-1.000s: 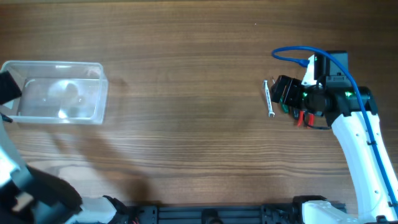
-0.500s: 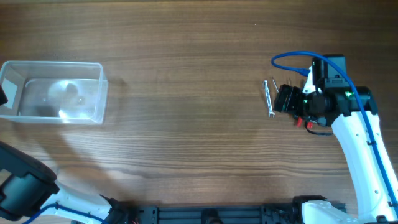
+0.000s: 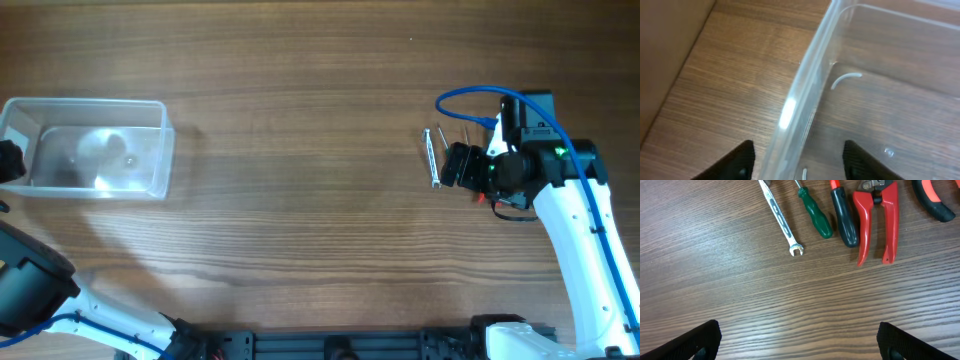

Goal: Pack container
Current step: 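Reach the left gripper to the clear container's left edge and grasp it, then drag the clear container with the left gripper toward the table center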

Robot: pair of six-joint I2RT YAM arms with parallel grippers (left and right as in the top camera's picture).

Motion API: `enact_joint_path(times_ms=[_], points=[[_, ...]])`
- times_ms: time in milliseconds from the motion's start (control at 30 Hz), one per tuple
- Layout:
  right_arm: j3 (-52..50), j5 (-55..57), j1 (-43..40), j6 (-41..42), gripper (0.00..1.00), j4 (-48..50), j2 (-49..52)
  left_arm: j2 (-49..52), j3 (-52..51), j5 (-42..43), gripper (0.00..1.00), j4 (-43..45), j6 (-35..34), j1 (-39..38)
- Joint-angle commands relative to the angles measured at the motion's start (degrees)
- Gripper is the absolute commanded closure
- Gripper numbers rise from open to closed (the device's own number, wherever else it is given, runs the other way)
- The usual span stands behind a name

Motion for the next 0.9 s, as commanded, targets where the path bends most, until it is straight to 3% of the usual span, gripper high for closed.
enact_joint_path(times_ms=[0, 233, 333, 567, 767, 867], points=[[0.9, 0.8, -0.2, 0.5, 0.0, -0.2, 0.4, 0.7, 0.9, 4.3, 0.66, -1.0, 0.2, 0.2], [0.9, 0.8, -0.2, 0.5, 0.0, -0.2, 0.4, 0.7, 0.9, 11.5, 0.96, -7.2, -0.2, 0.2], [0.9, 0.3, -0.2, 0.5, 0.0, -0.2, 0.4, 0.7, 0.9, 16.5, 0.96, -13.3, -0.2, 0.0], [0.9, -1.4, -0.2, 0.3, 0.0, -1.2, 0.4, 0.6, 0.9, 19.0, 0.96, -24.5, -0.3, -4.4], [0.9, -1.3, -0.2, -1.2, 0.0, -2.5, 0.4, 0.6, 0.9, 9.9, 0.96, -26.4, -1.7, -17.9], [0.9, -1.3, -0.2, -1.2, 0.0, -2.6, 0.4, 0.3, 0.9, 5.7, 0.96, -24.7, -6.4, -27.5]])
